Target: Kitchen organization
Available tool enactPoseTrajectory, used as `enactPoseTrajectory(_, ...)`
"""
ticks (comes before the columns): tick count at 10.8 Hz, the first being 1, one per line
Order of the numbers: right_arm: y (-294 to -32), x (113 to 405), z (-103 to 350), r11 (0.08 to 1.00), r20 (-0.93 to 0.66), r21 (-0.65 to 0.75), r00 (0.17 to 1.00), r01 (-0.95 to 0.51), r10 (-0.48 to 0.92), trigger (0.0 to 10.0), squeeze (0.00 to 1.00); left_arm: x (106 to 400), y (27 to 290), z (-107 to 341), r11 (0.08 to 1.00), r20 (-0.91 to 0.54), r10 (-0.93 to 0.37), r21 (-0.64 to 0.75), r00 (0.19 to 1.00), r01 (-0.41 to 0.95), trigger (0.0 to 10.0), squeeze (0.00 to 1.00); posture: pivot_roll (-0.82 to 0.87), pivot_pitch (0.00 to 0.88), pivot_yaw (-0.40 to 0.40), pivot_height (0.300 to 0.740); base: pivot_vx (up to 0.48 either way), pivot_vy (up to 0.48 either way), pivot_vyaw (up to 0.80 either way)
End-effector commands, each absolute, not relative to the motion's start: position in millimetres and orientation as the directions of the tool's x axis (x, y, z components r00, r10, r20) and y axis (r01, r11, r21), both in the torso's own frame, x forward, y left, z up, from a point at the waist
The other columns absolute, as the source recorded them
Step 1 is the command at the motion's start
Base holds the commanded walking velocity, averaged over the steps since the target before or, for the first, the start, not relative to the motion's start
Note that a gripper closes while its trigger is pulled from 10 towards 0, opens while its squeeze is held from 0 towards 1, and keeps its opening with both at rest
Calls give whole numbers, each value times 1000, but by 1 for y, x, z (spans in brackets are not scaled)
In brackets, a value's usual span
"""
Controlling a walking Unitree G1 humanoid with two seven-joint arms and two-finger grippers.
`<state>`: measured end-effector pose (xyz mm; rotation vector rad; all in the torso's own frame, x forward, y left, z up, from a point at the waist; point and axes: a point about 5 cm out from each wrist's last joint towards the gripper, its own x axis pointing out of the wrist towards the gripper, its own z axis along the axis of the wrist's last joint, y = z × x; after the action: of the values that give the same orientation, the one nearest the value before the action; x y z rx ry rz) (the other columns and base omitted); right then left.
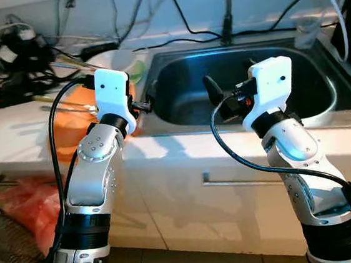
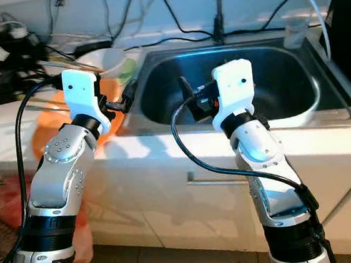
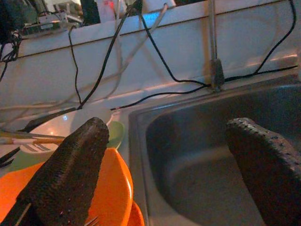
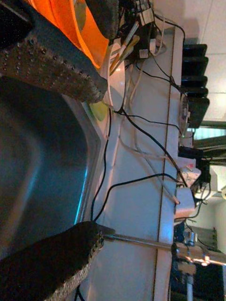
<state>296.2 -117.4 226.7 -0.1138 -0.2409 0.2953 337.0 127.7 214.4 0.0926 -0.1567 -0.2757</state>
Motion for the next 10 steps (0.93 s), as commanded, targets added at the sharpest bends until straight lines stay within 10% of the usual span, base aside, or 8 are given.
enactPoseTrajectory(1, -117, 297, 232, 951, 238, -155, 924, -267, 298, 10000, 0, 338, 128, 218, 955, 144, -287, 125, 947, 271, 10000, 0, -26, 0, 131, 740, 0, 0, 0)
enactPoseTrajectory(10, -117, 298, 231, 954, 240, -160, 927, -255, 288, 10000, 0, 340, 123, 214, 950, 127, -303, 113, 944, 290, 10000, 0, -30, 0, 137, 740, 0, 200, 0)
